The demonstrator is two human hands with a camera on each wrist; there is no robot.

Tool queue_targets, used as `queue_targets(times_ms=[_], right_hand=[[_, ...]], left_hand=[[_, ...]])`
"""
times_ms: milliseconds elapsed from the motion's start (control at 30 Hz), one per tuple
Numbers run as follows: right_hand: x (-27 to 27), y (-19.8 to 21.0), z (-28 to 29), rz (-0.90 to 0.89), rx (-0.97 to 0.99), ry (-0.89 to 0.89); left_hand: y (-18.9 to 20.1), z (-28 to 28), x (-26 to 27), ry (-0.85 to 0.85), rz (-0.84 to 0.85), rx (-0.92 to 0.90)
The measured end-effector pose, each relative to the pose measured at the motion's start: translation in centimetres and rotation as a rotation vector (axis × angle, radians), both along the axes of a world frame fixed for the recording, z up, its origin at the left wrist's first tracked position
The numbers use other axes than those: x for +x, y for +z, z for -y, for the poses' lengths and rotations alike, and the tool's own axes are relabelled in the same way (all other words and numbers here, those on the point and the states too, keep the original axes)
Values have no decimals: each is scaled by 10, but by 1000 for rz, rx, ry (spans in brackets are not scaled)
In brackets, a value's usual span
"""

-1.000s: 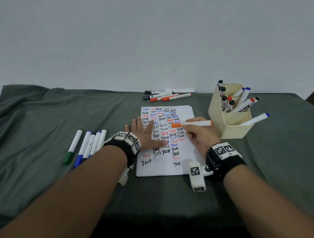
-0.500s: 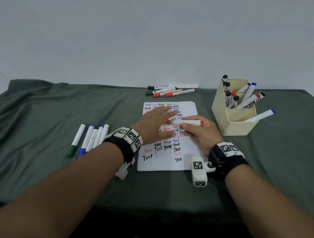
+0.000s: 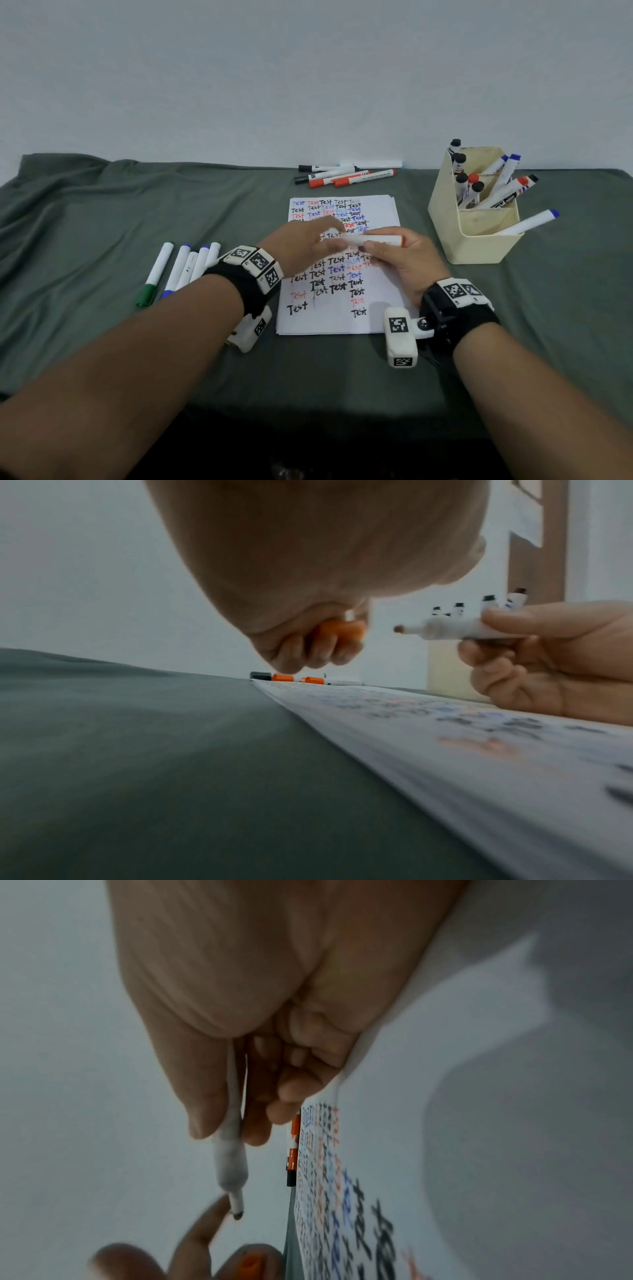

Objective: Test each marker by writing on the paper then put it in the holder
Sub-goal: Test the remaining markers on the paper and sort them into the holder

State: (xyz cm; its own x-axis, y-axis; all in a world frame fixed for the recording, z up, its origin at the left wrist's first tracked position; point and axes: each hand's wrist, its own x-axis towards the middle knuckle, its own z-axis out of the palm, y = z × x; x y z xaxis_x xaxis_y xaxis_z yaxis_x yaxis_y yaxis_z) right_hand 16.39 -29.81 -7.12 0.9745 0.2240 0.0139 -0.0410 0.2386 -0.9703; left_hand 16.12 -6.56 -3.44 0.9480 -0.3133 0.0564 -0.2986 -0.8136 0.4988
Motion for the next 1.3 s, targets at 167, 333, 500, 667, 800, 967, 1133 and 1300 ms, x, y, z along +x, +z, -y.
queue_targets(times_ms=[167,333,500,667,800,967,1133,1300], right_hand=[[6,-4,4,-23,78,-87],[6,-5,4,-11,70,-93],[6,-3,4,-17,77,-94],[5,-2,3,-34,101,-108],[7,-2,2,-105,213,-181],[6,4,2,-112,268,-281],[4,7,2,-58,241,-412],[3,8,2,-37,255,-412]], left_hand=[[-9,-22,8,361,-5,-98],[-9,-58,13,611,115,62],[-10,-72,20,595,61,246],[-12,-71,18,622,20,134],[-4,-66,14,619,98,283],[5,-28,2,308,174,399],[-11,4,-9,-46,-235,537],[-19,2,-8,-62,-355,576]])
